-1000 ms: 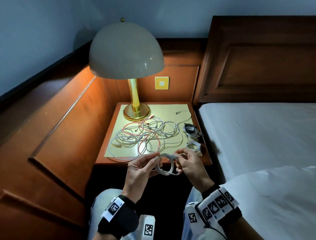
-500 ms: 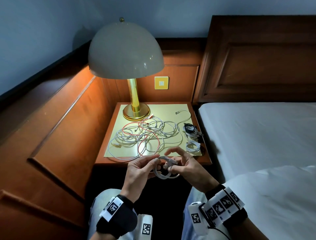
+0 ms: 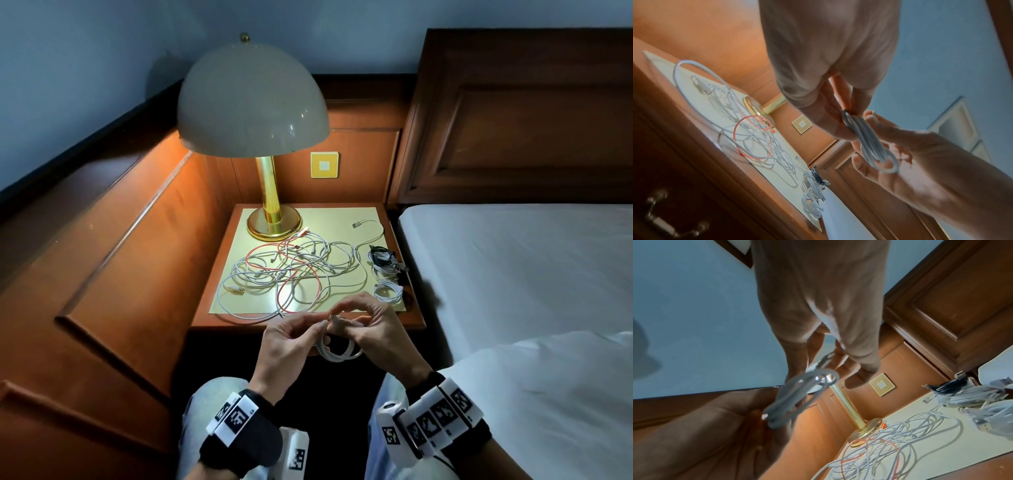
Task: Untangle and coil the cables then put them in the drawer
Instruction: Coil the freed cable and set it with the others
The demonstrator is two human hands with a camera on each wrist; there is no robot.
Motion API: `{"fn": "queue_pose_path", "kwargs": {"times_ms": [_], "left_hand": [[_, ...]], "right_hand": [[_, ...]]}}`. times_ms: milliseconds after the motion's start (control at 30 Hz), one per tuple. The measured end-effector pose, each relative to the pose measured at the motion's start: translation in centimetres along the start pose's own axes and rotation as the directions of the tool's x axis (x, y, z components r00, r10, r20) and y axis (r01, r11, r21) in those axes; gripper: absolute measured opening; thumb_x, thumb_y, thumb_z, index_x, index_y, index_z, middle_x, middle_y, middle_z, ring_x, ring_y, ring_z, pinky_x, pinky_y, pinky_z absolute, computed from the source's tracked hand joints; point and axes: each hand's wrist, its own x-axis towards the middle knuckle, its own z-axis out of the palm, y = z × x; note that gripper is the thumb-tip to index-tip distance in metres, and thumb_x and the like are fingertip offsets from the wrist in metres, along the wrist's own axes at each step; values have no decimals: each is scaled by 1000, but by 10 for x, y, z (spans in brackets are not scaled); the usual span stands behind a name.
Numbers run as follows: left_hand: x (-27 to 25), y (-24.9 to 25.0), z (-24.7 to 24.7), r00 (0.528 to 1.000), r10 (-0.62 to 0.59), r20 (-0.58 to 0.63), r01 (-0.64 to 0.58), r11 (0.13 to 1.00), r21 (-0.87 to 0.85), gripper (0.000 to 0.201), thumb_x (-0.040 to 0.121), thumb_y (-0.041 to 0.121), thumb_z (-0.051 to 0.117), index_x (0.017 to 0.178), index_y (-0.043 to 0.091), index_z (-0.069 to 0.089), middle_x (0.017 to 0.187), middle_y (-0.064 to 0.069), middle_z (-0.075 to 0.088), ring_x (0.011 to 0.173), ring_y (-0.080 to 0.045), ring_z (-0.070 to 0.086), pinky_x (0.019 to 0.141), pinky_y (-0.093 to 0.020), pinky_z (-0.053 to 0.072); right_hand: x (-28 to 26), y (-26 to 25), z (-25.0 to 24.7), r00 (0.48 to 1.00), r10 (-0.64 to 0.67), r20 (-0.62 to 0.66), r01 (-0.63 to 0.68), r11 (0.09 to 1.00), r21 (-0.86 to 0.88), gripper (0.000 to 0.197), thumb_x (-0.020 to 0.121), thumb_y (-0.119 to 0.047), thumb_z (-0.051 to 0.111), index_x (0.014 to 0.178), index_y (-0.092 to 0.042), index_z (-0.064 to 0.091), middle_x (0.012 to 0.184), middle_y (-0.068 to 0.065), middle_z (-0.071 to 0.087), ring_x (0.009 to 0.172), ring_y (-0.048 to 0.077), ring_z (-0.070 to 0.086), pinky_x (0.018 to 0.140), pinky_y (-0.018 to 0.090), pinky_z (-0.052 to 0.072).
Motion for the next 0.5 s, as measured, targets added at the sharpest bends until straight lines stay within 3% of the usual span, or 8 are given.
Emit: {"fn": "queue_pose_path", "kwargs": {"times_ms": [133, 200, 267, 367, 500], "left_hand": [[-2, 0, 0, 997, 43, 70, -50, 993, 109, 10, 85, 17, 76, 93, 20, 82, 93, -10, 78, 90, -29, 74, 85, -44, 59], [0, -1, 0, 992, 88, 86, -103, 976, 193, 17, 86, 10, 76, 88, 26, 82, 90, -4, 79, 87, -20, 74, 82, -36, 60], [1, -1, 2, 986, 134, 100, -155, 953, 259, 21, 85, 2, 76, 88, 23, 81, 88, -1, 79, 83, -13, 73, 77, -25, 57], [2, -4, 3, 984, 121, 132, -153, 953, 262, 15, 85, -2, 75, 93, 10, 79, 86, -3, 78, 79, -14, 73, 75, -25, 56], [-4, -9, 4, 983, 72, 171, -106, 974, 199, 12, 87, 2, 75, 96, 10, 79, 84, -6, 77, 76, -14, 70, 74, -24, 54]], "right_hand": [[3, -6, -1, 997, 31, 65, -35, 997, 67, 22, 82, 11, 75, 91, -10, 74, 85, 8, 73, 79, 21, 72, 78, 36, 60], [5, -5, -3, 999, 24, 36, -26, 998, 61, 24, 81, 10, 76, 89, -12, 75, 80, 9, 73, 77, 21, 69, 80, 40, 60], [6, -1, -3, 1000, 2, -22, -1, 999, 36, 26, 79, 9, 78, 86, -17, 76, 79, 6, 73, 75, 17, 68, 74, 33, 59], [5, 2, 3, 996, 1, -89, 7, 995, 97, 29, 77, 12, 78, 84, -16, 76, 78, 4, 73, 73, 14, 68, 70, 25, 57], [7, -2, 7, 987, 5, -163, 22, 987, 162, 23, 76, 8, 81, 81, -13, 74, 76, 2, 71, 73, 13, 65, 75, 31, 54]]}}
